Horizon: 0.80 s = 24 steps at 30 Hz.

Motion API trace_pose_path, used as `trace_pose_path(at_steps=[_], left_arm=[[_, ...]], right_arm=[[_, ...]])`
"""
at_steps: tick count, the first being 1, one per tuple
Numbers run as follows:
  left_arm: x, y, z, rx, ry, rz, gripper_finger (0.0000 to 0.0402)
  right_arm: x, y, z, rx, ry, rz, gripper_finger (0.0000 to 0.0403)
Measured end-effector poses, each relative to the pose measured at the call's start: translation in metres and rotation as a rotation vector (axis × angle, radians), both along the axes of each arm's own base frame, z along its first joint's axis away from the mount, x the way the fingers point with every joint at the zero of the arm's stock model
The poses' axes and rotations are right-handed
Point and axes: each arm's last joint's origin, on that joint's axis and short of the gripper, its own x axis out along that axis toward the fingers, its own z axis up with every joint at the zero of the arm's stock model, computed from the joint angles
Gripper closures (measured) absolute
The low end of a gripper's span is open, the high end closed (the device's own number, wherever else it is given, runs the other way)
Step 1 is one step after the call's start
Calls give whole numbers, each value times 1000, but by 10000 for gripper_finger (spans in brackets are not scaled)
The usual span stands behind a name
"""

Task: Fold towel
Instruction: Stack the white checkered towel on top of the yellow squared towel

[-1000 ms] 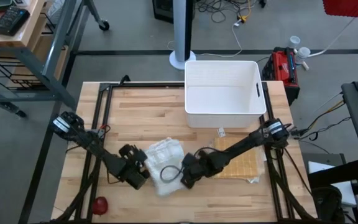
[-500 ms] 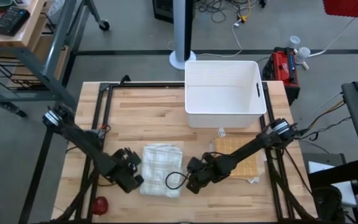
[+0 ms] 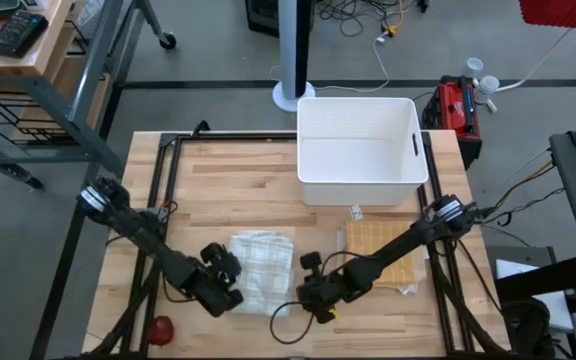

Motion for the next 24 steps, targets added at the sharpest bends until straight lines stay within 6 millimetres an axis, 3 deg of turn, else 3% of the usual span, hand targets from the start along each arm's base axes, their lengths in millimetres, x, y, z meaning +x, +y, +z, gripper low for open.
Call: trace_pose_path(at_steps=[5,7,10,15,24], left_arm=[[5,6,-23,32,64,26,402],[8,7,-30,37,61,30,401],[15,3,-35,8,4,28,401],[22,-4,-32,-70,-56,3,401],[22,-5,-31,-115,-39,29,401]], right_arm=[[6,2,0,-51,-61,66,389],[6,0,-1,-14,-77,-67,379],[5,-7,-3,188,-81,-393,362],[5,-3,-2,447,5,-513,318],[-5,-6,-2,540,99,-714,195]])
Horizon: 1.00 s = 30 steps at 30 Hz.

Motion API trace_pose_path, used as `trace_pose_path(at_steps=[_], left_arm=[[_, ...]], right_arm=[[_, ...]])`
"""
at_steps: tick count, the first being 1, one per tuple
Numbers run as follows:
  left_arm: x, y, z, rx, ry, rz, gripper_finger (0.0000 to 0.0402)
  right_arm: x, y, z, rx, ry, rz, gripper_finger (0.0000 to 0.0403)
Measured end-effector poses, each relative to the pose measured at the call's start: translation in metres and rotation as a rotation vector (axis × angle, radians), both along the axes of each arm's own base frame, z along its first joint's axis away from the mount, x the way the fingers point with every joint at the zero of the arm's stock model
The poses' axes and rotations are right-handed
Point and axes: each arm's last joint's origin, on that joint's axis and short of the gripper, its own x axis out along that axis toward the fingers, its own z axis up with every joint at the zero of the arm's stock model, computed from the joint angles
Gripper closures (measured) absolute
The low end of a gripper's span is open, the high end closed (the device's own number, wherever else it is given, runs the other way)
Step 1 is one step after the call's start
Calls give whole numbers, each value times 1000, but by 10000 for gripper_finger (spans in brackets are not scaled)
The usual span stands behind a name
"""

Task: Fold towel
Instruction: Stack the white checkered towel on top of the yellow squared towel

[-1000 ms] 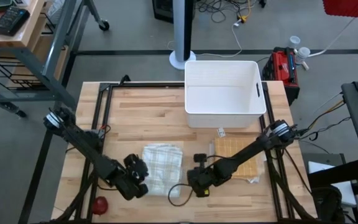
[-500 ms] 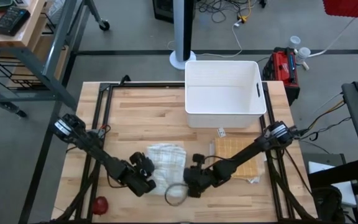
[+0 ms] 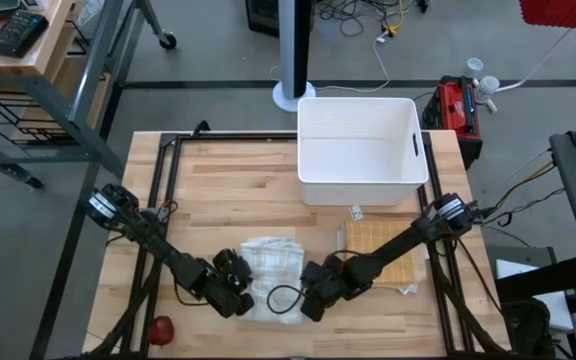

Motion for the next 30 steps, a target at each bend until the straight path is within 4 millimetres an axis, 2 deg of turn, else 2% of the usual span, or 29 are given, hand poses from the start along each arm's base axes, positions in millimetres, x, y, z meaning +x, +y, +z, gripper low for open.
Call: trace_pose_path(at_steps=[6,11,16,20,23,26,30], left_arm=[[1,-3,2,-17,4,-13,401],[3,-4,5,-19,2,-35,401],[2,-3,15,-18,-19,-36,401],[0,2,33,-3,-77,-32,401],[0,4,43,47,-133,-49,401],[1,4,51,103,-182,-78,401],[4,8,50,131,-171,-106,401]], right_arm=[[-2,0,3,71,21,-38,156],[-6,-5,34,125,-49,-38,155],[-20,-32,70,156,-137,-68,153],[-39,-55,81,232,-228,-84,153],[-51,-69,68,345,-347,-126,153],[-61,-77,39,435,-429,-187,155],[-71,-79,2,515,-413,-268,158]])
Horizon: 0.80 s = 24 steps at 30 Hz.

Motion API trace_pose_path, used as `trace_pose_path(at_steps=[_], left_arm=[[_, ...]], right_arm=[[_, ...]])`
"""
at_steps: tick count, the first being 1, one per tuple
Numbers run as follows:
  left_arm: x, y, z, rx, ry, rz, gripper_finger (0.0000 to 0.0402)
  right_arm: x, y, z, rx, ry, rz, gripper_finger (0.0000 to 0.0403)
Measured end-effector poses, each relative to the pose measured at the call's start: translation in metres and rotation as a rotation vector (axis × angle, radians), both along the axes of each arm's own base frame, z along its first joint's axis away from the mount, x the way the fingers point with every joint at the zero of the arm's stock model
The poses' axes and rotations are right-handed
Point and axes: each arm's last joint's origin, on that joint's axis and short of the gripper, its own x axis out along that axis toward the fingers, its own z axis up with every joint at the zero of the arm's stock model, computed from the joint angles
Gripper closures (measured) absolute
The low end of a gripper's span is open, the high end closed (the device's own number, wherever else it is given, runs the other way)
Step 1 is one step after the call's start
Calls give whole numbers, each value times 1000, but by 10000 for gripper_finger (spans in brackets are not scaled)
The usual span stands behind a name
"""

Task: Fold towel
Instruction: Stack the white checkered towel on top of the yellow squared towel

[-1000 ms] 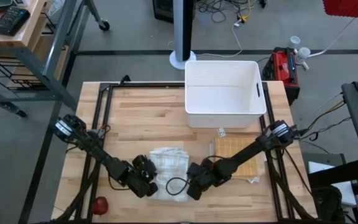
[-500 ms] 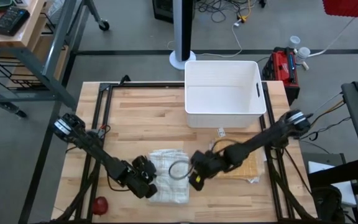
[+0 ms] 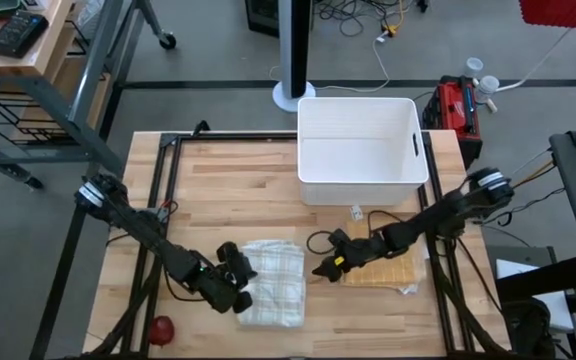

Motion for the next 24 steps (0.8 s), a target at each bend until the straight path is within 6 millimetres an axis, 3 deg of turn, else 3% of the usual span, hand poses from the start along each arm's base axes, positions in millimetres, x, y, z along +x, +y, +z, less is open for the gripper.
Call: trace_pose_path(at_steps=[4,11,16,21,24], left_arm=[[3,4,-11,4,67,-29,401],[10,-1,-34,14,146,-147,401],[22,-4,-45,-50,118,-152,401],[29,1,-57,-131,158,-80,401],[30,3,-59,-136,164,-71,401]], right_arm=[[2,1,-22,35,47,-33,153],[28,13,-31,61,39,14,151],[41,16,-31,50,95,49,151],[43,14,-27,-82,322,79,151],[48,15,-19,-136,359,115,151]])
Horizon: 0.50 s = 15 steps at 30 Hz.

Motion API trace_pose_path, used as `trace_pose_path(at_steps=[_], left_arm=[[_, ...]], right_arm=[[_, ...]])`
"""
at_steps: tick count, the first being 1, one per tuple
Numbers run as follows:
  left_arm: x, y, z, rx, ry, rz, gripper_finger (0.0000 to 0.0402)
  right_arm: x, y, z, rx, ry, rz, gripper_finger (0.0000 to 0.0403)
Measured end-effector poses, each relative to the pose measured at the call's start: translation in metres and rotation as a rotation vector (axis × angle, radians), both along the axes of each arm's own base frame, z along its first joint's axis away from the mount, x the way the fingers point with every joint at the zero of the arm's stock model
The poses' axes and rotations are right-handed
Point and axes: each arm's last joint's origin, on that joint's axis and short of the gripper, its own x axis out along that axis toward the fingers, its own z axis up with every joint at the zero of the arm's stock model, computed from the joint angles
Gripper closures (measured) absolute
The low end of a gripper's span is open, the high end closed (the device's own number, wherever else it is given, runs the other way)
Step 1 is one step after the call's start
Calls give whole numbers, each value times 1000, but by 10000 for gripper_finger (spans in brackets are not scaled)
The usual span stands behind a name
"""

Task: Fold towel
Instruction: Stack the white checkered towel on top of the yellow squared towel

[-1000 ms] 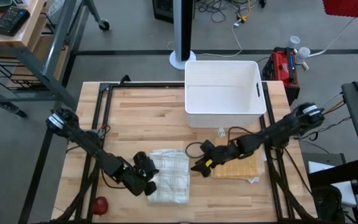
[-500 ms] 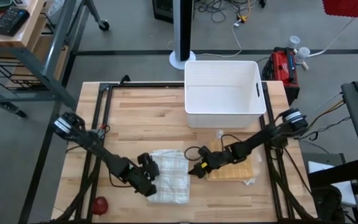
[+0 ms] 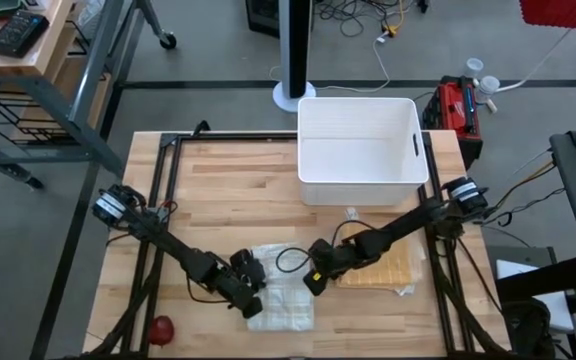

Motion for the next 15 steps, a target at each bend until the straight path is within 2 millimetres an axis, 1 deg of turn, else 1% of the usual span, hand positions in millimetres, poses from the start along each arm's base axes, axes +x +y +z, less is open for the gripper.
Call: trace_pose_path(at_steps=[2,5,6,7,11,15], left_arm=[[1,1,0,-5,4,-4,401],[1,2,0,-8,6,-4,401],[1,2,0,-8,7,-4,401],[2,2,0,-9,7,-4,401],[1,2,0,-10,7,-4,401],[1,2,0,-9,6,-8,401]], right_arm=[[6,2,7,-5,-19,30,151],[17,4,23,6,-72,29,151],[19,5,24,3,-66,29,151],[20,5,23,-1,-52,30,151],[26,7,6,-22,46,23,151],[34,12,0,1,55,22,151]])
